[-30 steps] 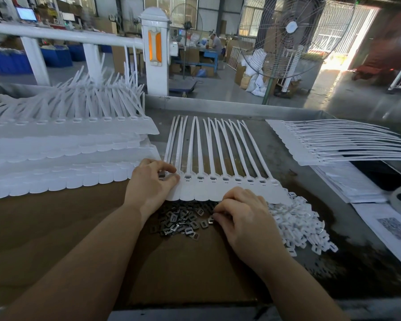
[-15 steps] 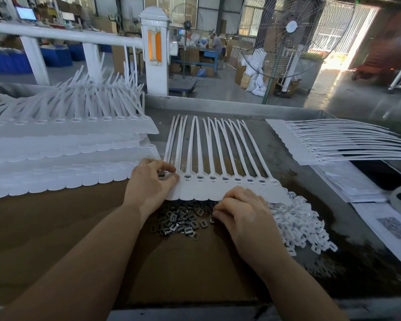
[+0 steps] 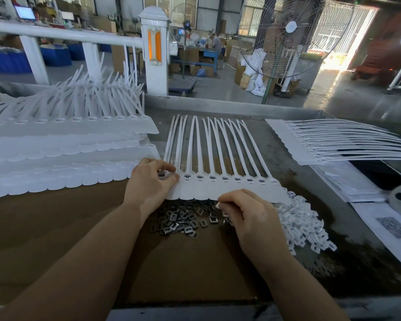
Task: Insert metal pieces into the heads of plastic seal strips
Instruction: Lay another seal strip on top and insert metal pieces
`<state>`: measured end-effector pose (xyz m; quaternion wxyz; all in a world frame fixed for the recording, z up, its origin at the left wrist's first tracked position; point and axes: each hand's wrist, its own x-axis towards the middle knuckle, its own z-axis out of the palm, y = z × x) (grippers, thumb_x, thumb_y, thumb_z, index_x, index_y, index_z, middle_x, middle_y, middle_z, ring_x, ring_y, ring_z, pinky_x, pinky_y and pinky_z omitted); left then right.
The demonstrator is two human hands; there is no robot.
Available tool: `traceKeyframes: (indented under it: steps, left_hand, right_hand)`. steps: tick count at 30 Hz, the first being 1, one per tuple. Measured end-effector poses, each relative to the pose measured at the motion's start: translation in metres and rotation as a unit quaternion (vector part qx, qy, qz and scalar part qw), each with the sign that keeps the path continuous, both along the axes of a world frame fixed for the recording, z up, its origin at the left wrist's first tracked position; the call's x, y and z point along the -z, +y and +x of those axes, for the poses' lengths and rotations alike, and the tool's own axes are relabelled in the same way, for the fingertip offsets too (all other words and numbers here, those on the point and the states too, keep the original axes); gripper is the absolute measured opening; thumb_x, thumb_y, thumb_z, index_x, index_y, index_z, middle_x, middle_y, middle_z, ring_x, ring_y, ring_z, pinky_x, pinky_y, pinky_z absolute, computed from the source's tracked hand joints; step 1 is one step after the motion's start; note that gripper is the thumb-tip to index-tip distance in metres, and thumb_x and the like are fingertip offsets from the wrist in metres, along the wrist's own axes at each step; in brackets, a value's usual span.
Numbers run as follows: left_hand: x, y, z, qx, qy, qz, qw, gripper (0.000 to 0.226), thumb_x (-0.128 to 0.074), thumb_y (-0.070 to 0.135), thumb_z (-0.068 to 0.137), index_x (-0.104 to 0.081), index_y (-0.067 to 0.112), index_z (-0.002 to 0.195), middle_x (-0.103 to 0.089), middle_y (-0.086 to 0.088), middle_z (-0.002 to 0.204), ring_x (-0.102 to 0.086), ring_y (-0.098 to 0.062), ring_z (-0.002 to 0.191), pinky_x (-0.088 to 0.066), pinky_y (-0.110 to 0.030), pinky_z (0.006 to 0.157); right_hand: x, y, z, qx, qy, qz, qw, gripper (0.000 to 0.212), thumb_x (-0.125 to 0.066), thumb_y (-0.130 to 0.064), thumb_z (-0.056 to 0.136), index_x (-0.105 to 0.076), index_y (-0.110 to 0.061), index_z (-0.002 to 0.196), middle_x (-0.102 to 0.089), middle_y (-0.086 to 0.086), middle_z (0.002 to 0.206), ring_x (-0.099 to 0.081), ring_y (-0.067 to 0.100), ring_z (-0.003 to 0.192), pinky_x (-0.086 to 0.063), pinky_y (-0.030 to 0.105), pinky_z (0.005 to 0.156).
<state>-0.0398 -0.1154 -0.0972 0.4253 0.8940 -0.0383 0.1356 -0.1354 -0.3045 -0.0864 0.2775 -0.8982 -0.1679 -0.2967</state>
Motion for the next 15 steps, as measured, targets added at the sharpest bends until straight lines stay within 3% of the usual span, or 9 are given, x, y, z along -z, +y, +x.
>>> traceKeyframes:
  steps: [8, 15]
  left_hand:
    - [0.0003, 0.0009, -0.0004, 0.001, 0.002, -0.003, 1.0, 0.006, -0.067, 0.03, 0.085, -0.063, 0.03, 0.089, -0.045, 0.007, 0.103, -0.045, -0.002, 0.087, -0.034, -0.02, 0.081]
    - [-0.0002, 0.0, -0.0008, 0.003, 0.002, -0.004, 1.0, 0.006, -0.067, 0.03, 0.085, -0.063, 0.03, 0.089, -0.045, 0.007, 0.103, -0.045, -0.003, 0.088, -0.034, -0.019, 0.082]
  right_hand:
    - [0.0014, 0.0009, 0.0003, 0.006, -0.008, 0.026, 1.0, 0.004, -0.059, -0.007, 0.089, -0.059, -0.009, 0.085, -0.057, -0.005, 0.073, -0.05, 0.006, 0.062, -0.043, 0.019, 0.056]
    - [0.0006, -0.001, -0.0008, 0.004, -0.01, 0.006, 1.0, 0.007, -0.068, -0.004, 0.081, -0.063, -0.008, 0.08, -0.061, -0.003, 0.072, -0.055, 0.009, 0.064, -0.047, 0.021, 0.057]
